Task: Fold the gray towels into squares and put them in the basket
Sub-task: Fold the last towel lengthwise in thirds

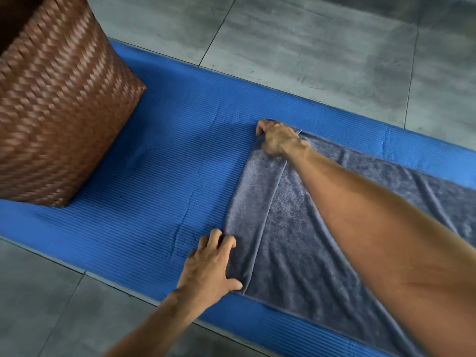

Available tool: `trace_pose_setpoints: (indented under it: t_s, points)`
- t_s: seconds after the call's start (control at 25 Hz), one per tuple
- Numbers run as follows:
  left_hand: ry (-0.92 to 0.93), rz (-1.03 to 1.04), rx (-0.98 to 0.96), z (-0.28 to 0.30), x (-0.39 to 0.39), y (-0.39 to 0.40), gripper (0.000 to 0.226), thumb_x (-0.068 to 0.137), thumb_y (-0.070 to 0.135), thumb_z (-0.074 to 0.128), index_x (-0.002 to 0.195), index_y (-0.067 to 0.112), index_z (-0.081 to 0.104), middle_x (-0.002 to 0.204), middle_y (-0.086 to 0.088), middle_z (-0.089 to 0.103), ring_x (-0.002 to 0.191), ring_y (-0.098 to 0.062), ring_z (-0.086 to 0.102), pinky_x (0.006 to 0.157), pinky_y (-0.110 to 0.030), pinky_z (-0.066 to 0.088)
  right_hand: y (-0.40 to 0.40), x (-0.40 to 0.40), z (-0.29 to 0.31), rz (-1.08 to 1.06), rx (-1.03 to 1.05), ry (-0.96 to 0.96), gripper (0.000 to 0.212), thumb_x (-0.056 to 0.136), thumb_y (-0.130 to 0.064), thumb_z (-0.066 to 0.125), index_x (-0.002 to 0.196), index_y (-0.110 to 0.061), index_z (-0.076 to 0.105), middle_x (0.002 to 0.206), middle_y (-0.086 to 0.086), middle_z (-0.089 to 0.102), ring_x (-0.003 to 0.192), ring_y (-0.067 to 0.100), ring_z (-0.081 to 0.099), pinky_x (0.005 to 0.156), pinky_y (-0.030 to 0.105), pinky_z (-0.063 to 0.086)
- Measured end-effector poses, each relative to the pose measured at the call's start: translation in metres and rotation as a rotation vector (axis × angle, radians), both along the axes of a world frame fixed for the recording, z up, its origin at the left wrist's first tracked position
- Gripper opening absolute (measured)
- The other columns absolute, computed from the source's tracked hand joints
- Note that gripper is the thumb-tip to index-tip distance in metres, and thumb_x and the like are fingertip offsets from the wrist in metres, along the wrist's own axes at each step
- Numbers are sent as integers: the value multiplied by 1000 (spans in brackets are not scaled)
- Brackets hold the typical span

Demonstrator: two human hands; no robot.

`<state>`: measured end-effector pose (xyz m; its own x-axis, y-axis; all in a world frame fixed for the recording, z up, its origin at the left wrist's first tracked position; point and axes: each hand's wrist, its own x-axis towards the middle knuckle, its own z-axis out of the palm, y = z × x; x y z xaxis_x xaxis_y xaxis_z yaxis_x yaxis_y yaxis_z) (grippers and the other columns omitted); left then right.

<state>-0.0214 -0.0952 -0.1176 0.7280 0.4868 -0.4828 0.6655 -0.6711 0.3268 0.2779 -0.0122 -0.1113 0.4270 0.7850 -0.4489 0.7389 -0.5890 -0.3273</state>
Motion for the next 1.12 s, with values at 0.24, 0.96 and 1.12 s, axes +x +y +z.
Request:
trace_pose_setpoints:
  t_s: [0.24, 0.96, 1.12]
  points:
    - [-208, 148, -83, -2, -2, 5, 33, 89, 35, 65, 117, 27, 50, 116, 14, 43, 97, -7, 54, 85, -30, 52, 0, 7, 1, -146, 62, 183, 38, 91, 4, 46, 120, -16, 61, 130, 1, 53, 120, 18, 52, 110, 29, 39]
    - [-336, 21, -129, 35, 34, -64, 37, 85, 17, 61, 105, 37, 38, 97, 23, 33, 64, -1, 49, 70, -14, 39, -105, 64, 7, -679, 552, 646, 51, 78, 20, 45, 95, -19, 74, 81, -4, 65, 62, 12, 48, 53, 23, 39]
    - [-266, -21, -194, 28, 41, -81, 34, 88, 17, 57, 112, 35, 42, 106, 23, 31, 79, -7, 53, 77, -18, 44, -128, 65, 1, -766, 538, 602, 44, 83, 16, 44, 103, -12, 72, 75, -1, 62, 60, 12, 48, 56, 24, 42]
